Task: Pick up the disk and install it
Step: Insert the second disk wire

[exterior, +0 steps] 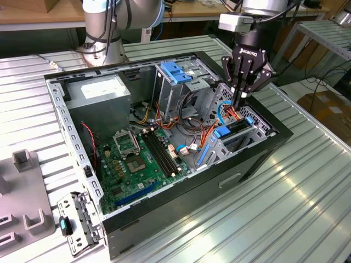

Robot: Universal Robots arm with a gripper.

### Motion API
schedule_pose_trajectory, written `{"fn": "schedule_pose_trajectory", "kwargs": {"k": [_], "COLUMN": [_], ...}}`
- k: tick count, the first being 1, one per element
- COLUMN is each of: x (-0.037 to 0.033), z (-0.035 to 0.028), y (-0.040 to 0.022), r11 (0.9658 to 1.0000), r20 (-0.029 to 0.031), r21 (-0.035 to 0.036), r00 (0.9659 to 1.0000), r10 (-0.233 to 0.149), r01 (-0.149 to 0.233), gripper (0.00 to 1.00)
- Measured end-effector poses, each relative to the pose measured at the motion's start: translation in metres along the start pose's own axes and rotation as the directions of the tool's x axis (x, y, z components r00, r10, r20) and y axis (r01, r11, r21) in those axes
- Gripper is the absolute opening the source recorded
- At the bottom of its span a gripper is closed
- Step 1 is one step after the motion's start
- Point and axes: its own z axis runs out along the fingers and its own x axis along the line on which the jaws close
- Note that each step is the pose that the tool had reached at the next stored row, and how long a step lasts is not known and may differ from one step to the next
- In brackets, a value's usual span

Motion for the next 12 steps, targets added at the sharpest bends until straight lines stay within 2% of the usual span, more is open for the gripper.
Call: {"fn": "schedule_pose_trajectory", "kwargs": {"k": [1, 3, 4, 6, 7, 8, 9, 10, 11, 12], "x": [0.0007, 0.0030, 0.0048, 0.0070, 0.0083, 0.0105, 0.0122, 0.0141, 0.0170, 0.0196], "z": [0.0005, 0.0016, 0.0024, 0.0033, 0.0038, 0.0047, 0.0055, 0.0064, 0.0074, 0.0083], "y": [-0.0001, 0.0000, 0.0004, 0.0012, 0.0017, 0.0022, 0.0023, 0.0027, 0.0032, 0.0036], "r11": [1.0000, 1.0000, 1.0000, 1.0000, 0.9999, 0.9999, 0.9999, 0.9999, 0.9999, 0.9999], "r20": [0.0033, 0.0255, 0.0485, 0.0837, 0.1041, 0.1310, 0.1446, 0.1532, 0.1582, 0.1606], "r21": [0.0000, 0.0003, 0.0004, 0.0007, 0.0010, 0.0014, 0.0016, 0.0021, 0.0029, 0.0040], "r00": [1.0000, 0.9997, 0.9988, 0.9965, 0.9945, 0.9913, 0.9894, 0.9881, 0.9873, 0.9869], "r10": [0.000, -0.003, -0.005, -0.008, -0.010, -0.013, -0.014, -0.015, -0.016, -0.016], "r01": [0.000, 0.003, 0.005, 0.008, 0.010, 0.013, 0.014, 0.015, 0.015, 0.015], "gripper": [0.16, 0.16, 0.16, 0.16, 0.16, 0.16, 0.16, 0.16, 0.16, 0.16]}}
